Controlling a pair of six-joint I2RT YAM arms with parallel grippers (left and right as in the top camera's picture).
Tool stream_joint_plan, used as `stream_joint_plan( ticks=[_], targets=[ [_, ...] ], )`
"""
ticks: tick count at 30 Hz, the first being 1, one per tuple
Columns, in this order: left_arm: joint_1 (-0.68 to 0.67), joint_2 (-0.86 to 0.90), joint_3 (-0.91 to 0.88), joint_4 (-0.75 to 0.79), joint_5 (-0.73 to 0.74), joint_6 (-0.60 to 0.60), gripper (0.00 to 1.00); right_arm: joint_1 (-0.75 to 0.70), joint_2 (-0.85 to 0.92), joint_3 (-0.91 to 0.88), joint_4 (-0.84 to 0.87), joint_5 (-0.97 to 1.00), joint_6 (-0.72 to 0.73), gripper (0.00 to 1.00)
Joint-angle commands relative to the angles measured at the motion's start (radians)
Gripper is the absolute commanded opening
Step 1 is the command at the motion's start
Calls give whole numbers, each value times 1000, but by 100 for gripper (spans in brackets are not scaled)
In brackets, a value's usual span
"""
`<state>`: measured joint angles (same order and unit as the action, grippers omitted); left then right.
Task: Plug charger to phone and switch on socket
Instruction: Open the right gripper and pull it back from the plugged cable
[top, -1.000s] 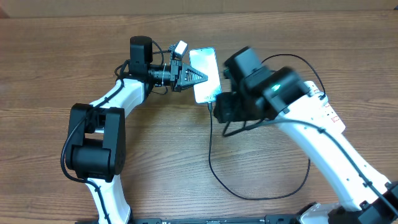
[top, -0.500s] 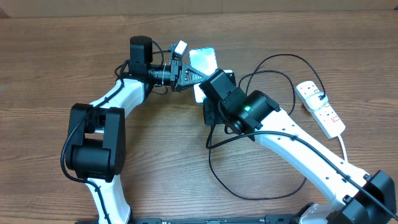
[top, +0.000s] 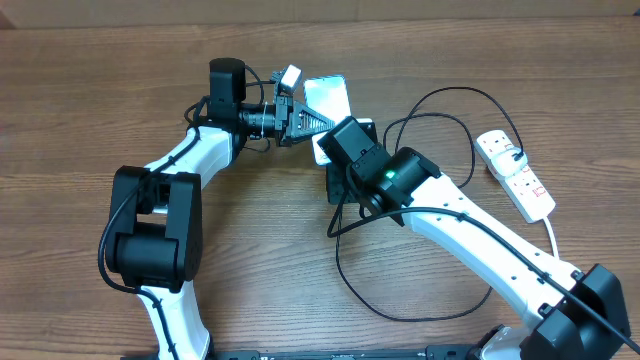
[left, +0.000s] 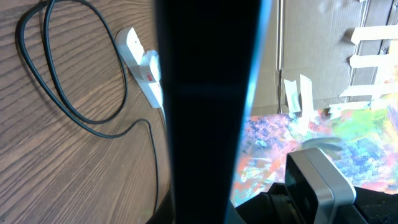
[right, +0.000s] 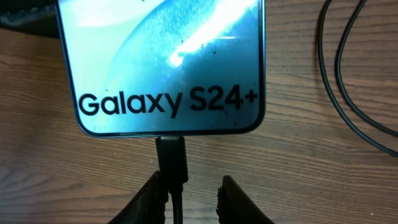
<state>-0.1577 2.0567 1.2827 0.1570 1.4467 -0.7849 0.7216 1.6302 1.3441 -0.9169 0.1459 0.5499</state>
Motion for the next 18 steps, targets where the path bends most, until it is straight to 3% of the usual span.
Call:
stream_joint_plan(
  ticks=[1, 12, 18],
  targets=[
    [-6, -2, 3, 5, 39, 10, 4, -1, 10, -10, -1, -6, 4, 27],
    [-6, -2, 3, 5, 39, 10, 4, -1, 20, -10, 10, -53, 4, 26],
    [-6, -2, 3, 5, 39, 10, 4, -1, 24, -10, 19, -53, 3, 15]
  ],
)
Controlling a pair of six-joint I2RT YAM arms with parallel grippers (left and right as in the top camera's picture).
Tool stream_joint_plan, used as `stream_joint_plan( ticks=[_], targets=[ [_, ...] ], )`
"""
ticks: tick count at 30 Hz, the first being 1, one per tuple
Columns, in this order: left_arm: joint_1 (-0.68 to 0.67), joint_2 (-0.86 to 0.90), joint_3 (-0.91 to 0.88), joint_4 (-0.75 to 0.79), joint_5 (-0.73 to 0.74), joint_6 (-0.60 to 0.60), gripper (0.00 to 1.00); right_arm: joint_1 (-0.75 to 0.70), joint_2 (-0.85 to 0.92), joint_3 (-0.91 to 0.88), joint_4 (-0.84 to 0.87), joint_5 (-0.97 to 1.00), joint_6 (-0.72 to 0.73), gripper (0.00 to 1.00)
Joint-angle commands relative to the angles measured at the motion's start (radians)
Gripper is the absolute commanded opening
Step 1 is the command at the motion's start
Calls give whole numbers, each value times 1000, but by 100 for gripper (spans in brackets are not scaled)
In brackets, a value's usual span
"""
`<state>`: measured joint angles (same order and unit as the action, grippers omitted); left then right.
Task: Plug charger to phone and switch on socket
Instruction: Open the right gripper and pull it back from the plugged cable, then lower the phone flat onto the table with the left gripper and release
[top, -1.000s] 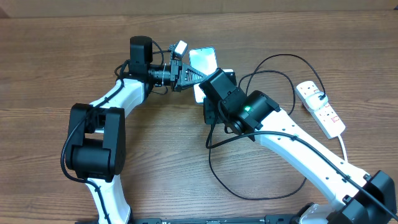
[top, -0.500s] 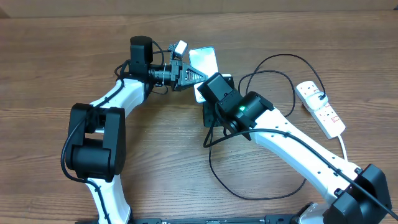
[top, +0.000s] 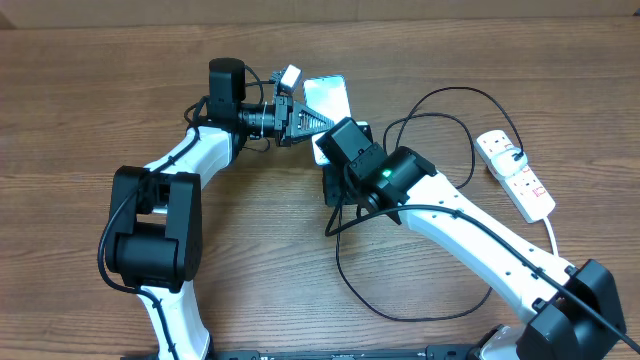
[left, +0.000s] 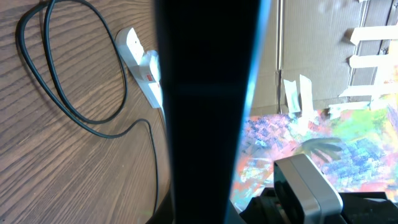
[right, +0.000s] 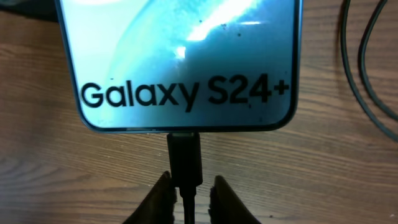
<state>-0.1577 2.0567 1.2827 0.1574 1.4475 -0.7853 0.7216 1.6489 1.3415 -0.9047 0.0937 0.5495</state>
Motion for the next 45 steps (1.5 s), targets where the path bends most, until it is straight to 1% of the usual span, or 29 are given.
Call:
stream_joint_plan(
  ticks=[1, 7, 11, 17, 20, 23, 26, 28, 30, 34, 37, 41, 43, 45],
  targets=[
    [-6, -2, 3, 4, 39, 11, 4, -1, 6, -7, 7, -2, 4, 14],
    [-6, -2, 3, 4, 39, 11, 4, -1, 29, -7, 16, -1, 3, 4],
    [-6, -2, 3, 4, 39, 13, 4, -3, 29, -3, 57, -2, -34, 4],
    [-6, -2, 3, 4, 85, 71, 4, -5, 29, 66, 72, 8, -115, 4],
    [-6, -2, 3, 3, 134, 113, 4, -5, 29, 80, 91, 65, -135, 4],
    [-7, -2, 3, 0, 134, 118, 4, -9, 29, 92, 123, 57, -136, 4],
    [-14, -2, 3, -3, 134, 135, 4, -10, 29, 142, 125, 63, -163, 4],
    [-23, -2, 3, -3, 134, 135, 4, -11, 29, 158, 121, 66, -159, 4],
    [-34, -2, 3, -2, 134, 137, 4, -10, 39, 152, 109, 39, -114, 4],
    [-43, -2, 3, -11, 134, 155, 4, -10, 47, 159, 134, 33, -113, 4],
    [-47, -2, 3, -44, 134, 166, 4, -10, 44, 198, 151, 37, -134, 4],
    [-48, -2, 3, -78, 133, 179, 4, -10, 47, 198, 154, 32, -127, 4],
    [-48, -2, 3, -80, 131, 168, 5, -10, 45, 198, 130, 16, -127, 7],
    [-48, -2, 3, -79, 108, 130, 4, -10, 42, 198, 114, -23, -127, 15]
  ],
)
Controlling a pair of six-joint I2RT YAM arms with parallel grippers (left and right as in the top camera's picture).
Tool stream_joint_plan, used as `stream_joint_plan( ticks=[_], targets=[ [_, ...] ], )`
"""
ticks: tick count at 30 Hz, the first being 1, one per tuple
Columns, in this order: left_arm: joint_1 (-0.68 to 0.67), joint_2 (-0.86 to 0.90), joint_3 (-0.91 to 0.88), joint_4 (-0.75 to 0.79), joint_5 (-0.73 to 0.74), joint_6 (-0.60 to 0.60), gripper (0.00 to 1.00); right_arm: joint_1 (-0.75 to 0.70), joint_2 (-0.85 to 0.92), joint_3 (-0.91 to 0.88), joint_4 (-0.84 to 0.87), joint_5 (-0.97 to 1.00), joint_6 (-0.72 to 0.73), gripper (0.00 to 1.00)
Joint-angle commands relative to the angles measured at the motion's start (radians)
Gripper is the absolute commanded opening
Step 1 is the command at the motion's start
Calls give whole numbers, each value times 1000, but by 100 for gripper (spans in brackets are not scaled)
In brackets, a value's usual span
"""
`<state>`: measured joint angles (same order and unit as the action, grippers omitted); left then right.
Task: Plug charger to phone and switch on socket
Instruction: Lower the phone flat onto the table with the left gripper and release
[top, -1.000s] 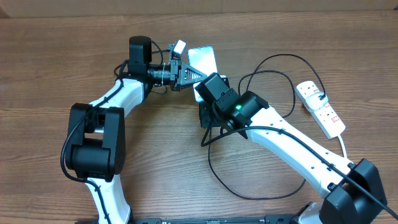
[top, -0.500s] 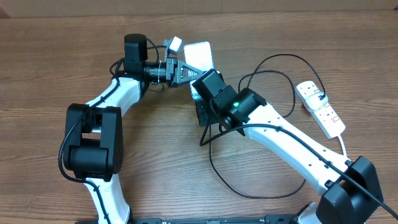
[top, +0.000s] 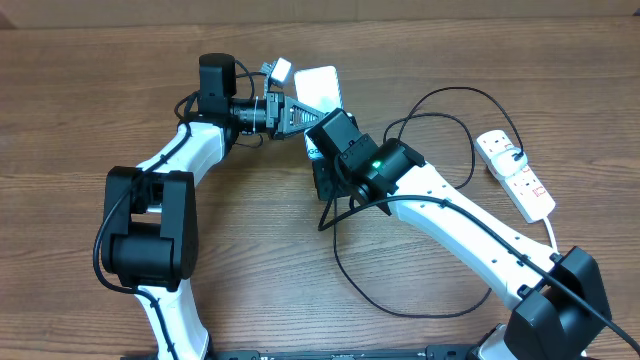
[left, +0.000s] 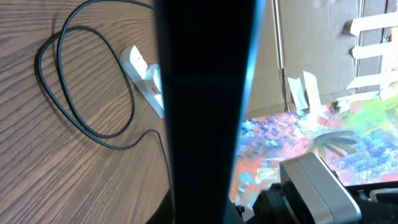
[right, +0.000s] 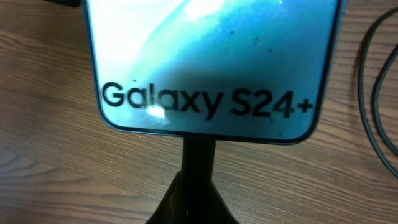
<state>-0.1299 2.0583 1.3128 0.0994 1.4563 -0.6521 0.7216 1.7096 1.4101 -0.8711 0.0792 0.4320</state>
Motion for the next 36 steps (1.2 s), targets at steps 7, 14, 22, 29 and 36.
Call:
stream_joint_plan(
  ticks=[7, 14, 22, 29, 36],
  targets=[
    [-89, -3, -27, -20, -75, -100, 4, -10, -70, 130, -23, -82, -10, 41],
    [-199, -6, -27, -23, -312, -130, 4, -10, -228, 130, -189, -66, -11, 74],
    [-277, -6, -7, -542, -681, 247, 4, -10, -514, 130, -363, 204, -10, 95],
    [-199, -5, -8, -851, -846, 468, 4, -10, -589, 129, -356, 214, -9, 99],
    [-175, -5, -9, -877, -866, 586, 4, -10, -539, 128, -365, 204, 20, 100]
  ],
)
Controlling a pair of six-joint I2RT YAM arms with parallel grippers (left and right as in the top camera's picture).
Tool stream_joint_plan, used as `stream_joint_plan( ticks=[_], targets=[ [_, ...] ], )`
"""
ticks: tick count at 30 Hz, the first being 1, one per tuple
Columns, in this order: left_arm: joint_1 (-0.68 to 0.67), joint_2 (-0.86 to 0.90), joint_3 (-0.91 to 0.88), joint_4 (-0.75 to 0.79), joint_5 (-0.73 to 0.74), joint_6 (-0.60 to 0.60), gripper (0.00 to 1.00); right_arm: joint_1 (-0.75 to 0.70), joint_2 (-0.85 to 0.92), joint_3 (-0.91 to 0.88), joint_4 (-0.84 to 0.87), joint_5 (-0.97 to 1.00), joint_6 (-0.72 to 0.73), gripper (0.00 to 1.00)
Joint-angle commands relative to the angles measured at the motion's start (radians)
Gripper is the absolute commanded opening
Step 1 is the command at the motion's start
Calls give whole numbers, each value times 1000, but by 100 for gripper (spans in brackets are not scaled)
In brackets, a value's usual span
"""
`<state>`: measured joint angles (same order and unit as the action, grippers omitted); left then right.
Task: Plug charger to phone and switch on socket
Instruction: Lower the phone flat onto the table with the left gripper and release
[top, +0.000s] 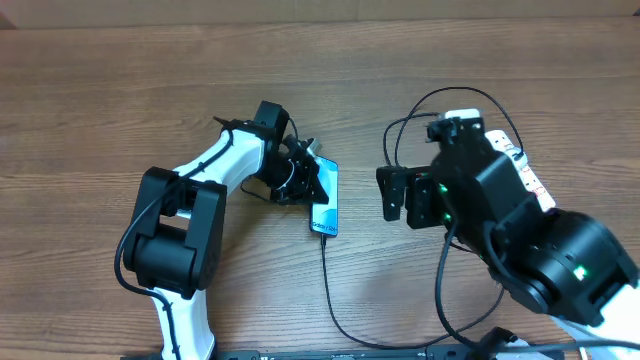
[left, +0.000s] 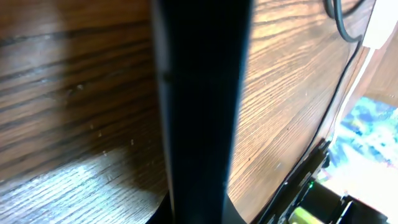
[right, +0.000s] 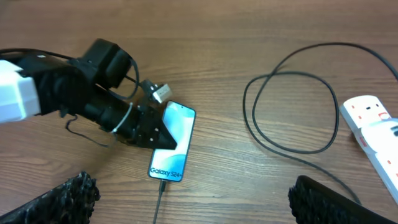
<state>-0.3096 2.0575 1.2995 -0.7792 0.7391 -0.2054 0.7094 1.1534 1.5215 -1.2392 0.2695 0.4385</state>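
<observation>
The phone (top: 326, 207) lies screen up, low at the table's middle, reading "Galaxy S24+" (right: 172, 144). A black charger plug (top: 323, 235) sits in its bottom edge, and the cable (top: 327, 285) trails toward the front. My left gripper (top: 303, 181) is shut on the phone's side; in the left wrist view the phone's dark edge (left: 199, 112) fills the centre. My right gripper (right: 199, 200) hangs high above the table, wide open and empty. The white socket strip (right: 373, 127) lies at the right.
The black cable makes a loop (right: 292, 106) on the wood between the phone and the socket strip. The raised right arm (top: 520, 240) hides part of the strip (top: 527, 180) in the overhead view.
My right gripper has let go of the plug, opened wide and risen up to the right. My left gripper has moved the phone from the back to the table's middle, plug still in.
My left gripper held the phone at the back while my right gripper stood open around the plug at the phone's bottom edge. The right fingers then narrowed, then were shut on the plug. Now the plug stays in the phone and the right gripper is away.
</observation>
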Motion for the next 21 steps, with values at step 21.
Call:
stream_joint_plan(
  ticks=[21],
  targets=[
    [133, -4, 2, -6, -31, 150, 4, 2, 50, 16, -6, 15, 13, 100]
  ],
)
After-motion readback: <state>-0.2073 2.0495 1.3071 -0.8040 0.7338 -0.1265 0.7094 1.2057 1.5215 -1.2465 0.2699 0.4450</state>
